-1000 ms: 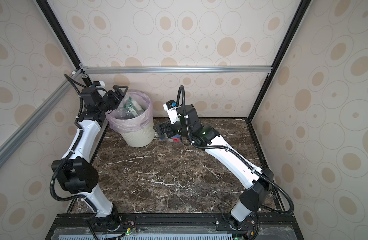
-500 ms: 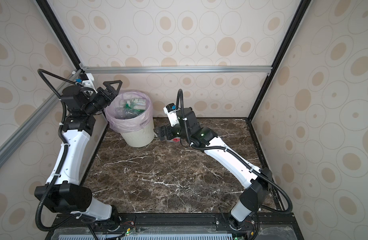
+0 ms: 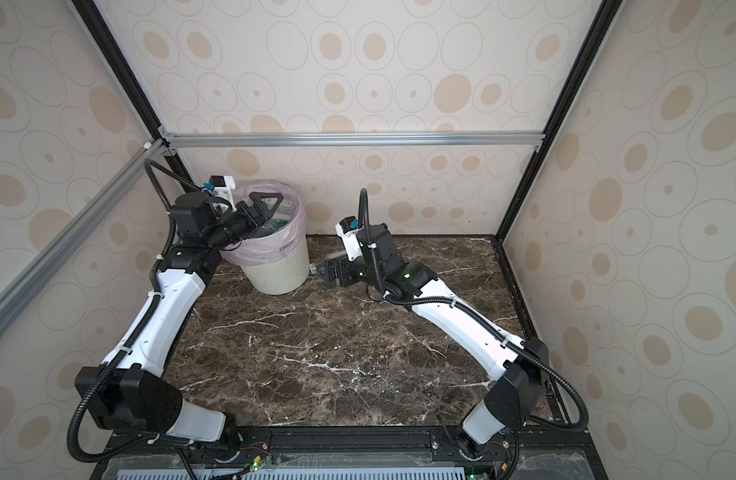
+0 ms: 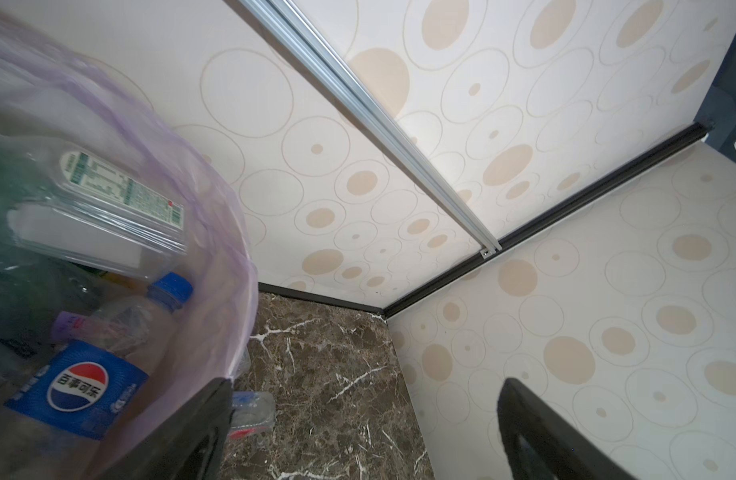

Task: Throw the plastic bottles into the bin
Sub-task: 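Open the left gripper over the bin while the right gripper lowers toward the FIJI bottle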

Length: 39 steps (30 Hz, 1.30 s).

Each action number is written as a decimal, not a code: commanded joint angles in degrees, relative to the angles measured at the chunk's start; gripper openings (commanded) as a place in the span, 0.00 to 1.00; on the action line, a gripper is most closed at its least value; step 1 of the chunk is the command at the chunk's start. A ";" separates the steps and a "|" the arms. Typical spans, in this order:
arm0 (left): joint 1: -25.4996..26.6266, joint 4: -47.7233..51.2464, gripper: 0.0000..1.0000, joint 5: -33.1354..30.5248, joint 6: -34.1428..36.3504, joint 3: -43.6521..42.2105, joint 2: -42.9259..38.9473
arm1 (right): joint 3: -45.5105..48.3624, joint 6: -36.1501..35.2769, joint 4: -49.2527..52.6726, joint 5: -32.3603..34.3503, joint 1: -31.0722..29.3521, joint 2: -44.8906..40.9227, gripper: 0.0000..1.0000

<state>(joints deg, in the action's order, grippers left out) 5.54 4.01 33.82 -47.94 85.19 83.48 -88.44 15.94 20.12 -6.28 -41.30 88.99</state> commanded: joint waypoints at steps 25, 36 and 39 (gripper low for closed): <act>19.50 -27.26 0.99 -5.09 -9.19 -45.32 -6.89 | -7.76 4.83 3.75 -5.02 15.83 23.89 1.00; 19.33 -33.17 0.99 -5.94 -13.36 -52.34 -5.36 | -21.41 4.15 5.98 -8.98 15.77 38.31 1.00; 19.14 -34.57 0.99 -6.53 -14.15 -54.34 -5.27 | -23.62 3.86 5.77 -9.44 15.75 41.14 1.00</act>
<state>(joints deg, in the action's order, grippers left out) 24.80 -26.59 27.97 -59.77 31.83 77.56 -109.84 20.40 24.47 -14.39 -25.39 128.09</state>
